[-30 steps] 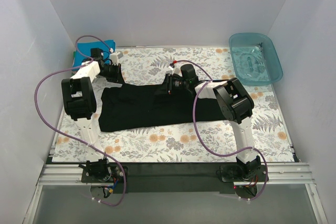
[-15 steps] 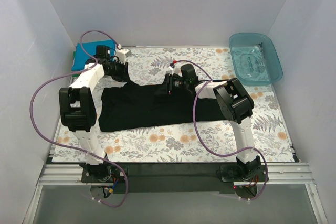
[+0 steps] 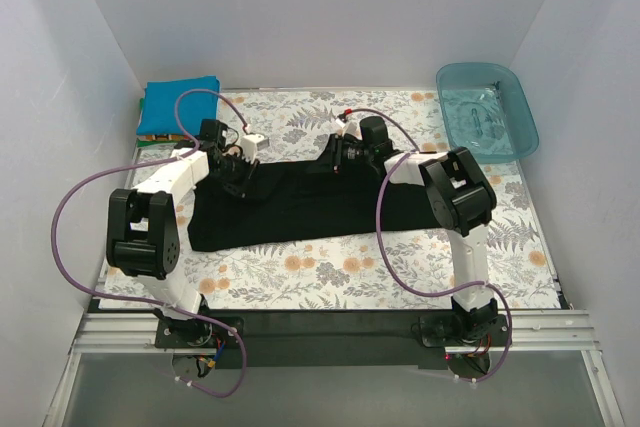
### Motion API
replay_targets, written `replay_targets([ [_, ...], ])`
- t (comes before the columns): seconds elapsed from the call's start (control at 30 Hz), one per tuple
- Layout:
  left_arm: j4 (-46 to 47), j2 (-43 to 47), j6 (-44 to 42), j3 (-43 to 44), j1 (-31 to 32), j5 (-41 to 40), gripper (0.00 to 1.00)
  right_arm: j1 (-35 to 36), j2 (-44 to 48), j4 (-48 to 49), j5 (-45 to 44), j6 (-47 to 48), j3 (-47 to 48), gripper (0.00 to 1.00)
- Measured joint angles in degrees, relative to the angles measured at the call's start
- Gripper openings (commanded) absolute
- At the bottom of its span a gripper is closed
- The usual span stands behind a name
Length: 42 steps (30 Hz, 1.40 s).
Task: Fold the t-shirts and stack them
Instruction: Fold the tshirt
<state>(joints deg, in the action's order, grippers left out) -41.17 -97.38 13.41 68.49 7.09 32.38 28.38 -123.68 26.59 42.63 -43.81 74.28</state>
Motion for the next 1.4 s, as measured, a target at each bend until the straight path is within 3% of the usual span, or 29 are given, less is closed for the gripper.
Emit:
replay_targets([
  [0.17,-0.6,0.6,-0.4,-6.2,1.3,-0.1,0.02,-2.1,4.0,-1.2,0.8,2.2,-1.6,0.39],
  [0.3,-0.7,0.5,-0.7,-7.8,1.7,-0.2,0.21,-3.6,7.0,-3.3,1.3,5.2,-2.1,0.39],
  [0.5,-2.6,1.0,-0.1,-6.1,1.7,0.9,0.3,-5.7,11.3,-10.8,2.2,12.4,-2.0,0.39],
  [0.77,4.0,6.5,9.3,-5.1,1.7,0.8,0.3,-10.3,12.7,-37.3,-1.9,36.0,4.5,0.36],
  [1.0,6.4,-2.3,15.5,-5.6,1.7,-7.2,0.28,-12.1,12.4,-55.0,-14.4,52.5,7.0,0.34],
  [1.23,5.3,-5.8,17.3,-5.0,1.5,-11.0,0.28,-11.8,8.7,-61.3,-24.3,62.2,6.4,0.25],
  [1.4,1.3,-11.0,16.7,1.7,1.6,-10.8,0.28,-11.1,13.1,-59.3,-25.8,65.7,0.0,0.2],
])
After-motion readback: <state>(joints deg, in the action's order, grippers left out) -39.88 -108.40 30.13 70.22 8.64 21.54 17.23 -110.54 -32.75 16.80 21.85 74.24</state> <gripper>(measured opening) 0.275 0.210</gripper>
